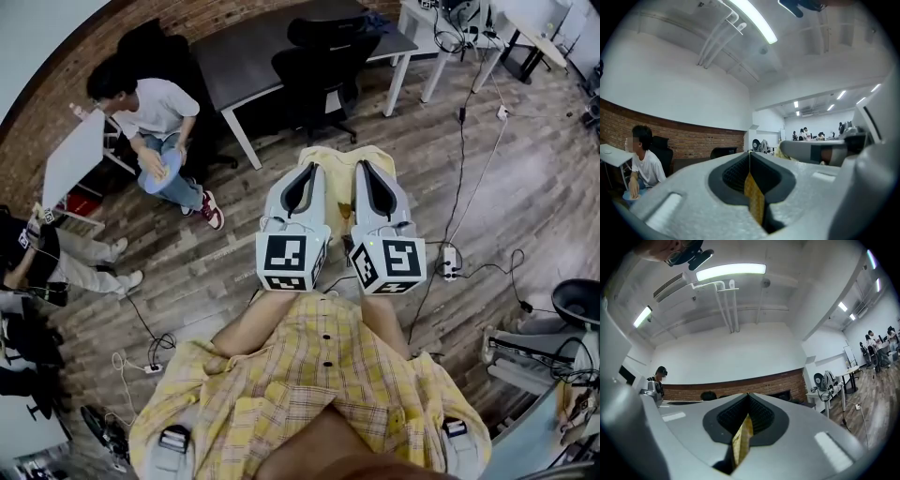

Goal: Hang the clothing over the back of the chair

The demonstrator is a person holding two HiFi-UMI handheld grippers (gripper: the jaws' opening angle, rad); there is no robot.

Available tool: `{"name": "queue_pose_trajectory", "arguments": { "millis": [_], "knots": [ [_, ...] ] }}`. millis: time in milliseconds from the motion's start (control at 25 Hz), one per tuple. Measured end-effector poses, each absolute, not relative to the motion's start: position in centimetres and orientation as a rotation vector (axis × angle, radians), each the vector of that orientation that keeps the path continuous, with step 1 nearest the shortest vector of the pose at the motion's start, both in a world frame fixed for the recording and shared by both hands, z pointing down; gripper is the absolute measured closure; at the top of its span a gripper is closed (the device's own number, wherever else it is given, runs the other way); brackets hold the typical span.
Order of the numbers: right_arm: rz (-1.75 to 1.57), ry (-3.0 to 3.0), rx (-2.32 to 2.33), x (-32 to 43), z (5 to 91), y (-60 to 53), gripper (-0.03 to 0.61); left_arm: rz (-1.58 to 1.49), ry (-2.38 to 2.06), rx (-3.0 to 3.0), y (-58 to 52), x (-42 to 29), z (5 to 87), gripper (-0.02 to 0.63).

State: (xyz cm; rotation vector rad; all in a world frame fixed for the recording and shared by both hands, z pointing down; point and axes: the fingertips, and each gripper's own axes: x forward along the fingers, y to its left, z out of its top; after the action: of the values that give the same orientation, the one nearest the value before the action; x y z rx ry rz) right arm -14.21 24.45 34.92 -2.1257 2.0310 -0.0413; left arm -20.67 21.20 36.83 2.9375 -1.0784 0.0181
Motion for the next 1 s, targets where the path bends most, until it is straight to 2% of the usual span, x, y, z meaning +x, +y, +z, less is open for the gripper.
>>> {"name": "queue_pose_trajectory", "arguments": {
  "millis": [360, 1000],
  "knots": [
    [-0.028, 2.029, -2.133, -11.1, 34.8, 21.1, 0.571, -0.031, -1.064, 2.944, 17.6, -17.7, 36.3, 0.603],
    [0.040, 2.052, -2.138, -2.2, 33.6, 7.1, 0.571, -0.121, -1.058, 2.941, 3.7, -9.3, 35.2, 0.603]
  ]
}}
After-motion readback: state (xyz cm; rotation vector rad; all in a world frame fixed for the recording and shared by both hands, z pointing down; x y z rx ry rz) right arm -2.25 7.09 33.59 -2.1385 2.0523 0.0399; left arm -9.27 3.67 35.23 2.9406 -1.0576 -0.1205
